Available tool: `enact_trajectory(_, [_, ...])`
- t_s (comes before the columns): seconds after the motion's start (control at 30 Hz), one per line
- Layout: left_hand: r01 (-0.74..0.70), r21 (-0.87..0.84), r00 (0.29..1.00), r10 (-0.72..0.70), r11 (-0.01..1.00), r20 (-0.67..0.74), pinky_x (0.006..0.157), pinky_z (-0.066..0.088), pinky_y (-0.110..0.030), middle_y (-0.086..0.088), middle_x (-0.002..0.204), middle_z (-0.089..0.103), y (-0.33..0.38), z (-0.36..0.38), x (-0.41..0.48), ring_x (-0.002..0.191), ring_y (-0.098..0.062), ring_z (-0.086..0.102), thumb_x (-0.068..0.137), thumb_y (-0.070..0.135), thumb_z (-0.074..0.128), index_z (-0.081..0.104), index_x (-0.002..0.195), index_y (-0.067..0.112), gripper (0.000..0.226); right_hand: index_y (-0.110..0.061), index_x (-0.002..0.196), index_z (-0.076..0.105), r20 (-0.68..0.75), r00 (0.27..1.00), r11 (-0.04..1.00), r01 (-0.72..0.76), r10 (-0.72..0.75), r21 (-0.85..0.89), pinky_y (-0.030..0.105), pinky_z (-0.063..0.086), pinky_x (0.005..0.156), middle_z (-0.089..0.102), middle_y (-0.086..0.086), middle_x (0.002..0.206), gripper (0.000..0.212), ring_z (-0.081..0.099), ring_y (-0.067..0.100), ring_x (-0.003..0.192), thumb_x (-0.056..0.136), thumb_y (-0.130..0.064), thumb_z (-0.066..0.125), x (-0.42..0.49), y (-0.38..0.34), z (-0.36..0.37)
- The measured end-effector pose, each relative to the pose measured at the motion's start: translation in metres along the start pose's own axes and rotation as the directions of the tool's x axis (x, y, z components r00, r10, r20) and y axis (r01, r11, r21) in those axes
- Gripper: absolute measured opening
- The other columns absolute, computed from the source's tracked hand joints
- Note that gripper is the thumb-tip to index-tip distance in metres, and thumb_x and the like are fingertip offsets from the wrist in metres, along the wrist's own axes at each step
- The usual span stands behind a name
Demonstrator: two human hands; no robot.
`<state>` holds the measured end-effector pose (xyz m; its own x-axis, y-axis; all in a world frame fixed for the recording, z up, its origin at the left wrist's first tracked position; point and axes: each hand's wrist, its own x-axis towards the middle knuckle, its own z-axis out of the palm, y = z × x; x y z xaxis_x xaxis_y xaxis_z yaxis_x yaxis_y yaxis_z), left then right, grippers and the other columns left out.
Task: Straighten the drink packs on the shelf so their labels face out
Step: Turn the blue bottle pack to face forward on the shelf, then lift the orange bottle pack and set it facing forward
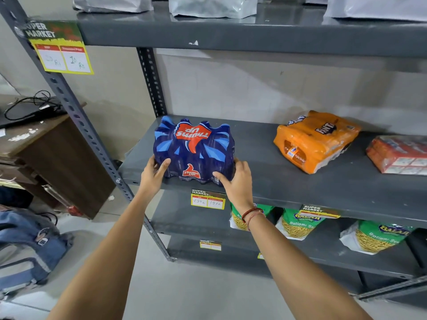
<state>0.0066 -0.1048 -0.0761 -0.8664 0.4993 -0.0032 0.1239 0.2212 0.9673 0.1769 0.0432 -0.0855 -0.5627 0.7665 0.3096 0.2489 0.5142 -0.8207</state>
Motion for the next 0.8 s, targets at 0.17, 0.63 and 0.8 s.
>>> enact_trajectory(0.17, [0.021,-0.048,1.0,-0.022,0.999,-0.021,0.098,0.044,-0.032,-0.005,0.143,0.045,0.003,-0.002,-0.011,0.119,-0.016,0.05,0.091,0.036,0.052,0.033,0.14,0.013,0.057,-0.009,0.122,0.049,0.011,1.0,1.0,0.0,-0.001,0.024,0.032,0.052,0.087,0.053,0.01,0.114,0.058,0.052,0.022,0.111,0.079,-0.04,0.07,-0.001,0.001,0.0])
enact_trajectory(0.63, [-0.178,-0.013,0.984,0.178,0.984,0.019,0.065,0.045,-0.01,-0.001,0.085,0.066,0.057,0.231,-0.115,0.07,0.003,0.059,0.089,0.023,0.06,0.06,0.09,0.019,0.004,-0.008,0.112,0.059,-0.108,0.988,0.994,0.112,-0.113,-0.02,0.036,0.048,0.081,0.057,0.013,0.107,0.037,0.055,0.025,0.096,0.089,-0.037,0.056,0.071,0.063,-0.155])
enact_trajectory(0.8, [-0.123,0.032,0.986,0.118,0.992,0.117,0.082,0.041,-0.02,-0.01,0.117,0.055,0.107,0.296,-0.067,0.097,-0.013,0.056,0.088,0.036,0.059,0.053,0.119,0.008,0.042,-0.003,0.106,0.06,-0.242,0.969,0.986,0.016,-0.056,-0.166,0.039,0.041,0.096,0.06,0.02,0.111,0.03,0.049,0.033,0.112,0.089,-0.028,0.058,0.124,0.1,-0.233])
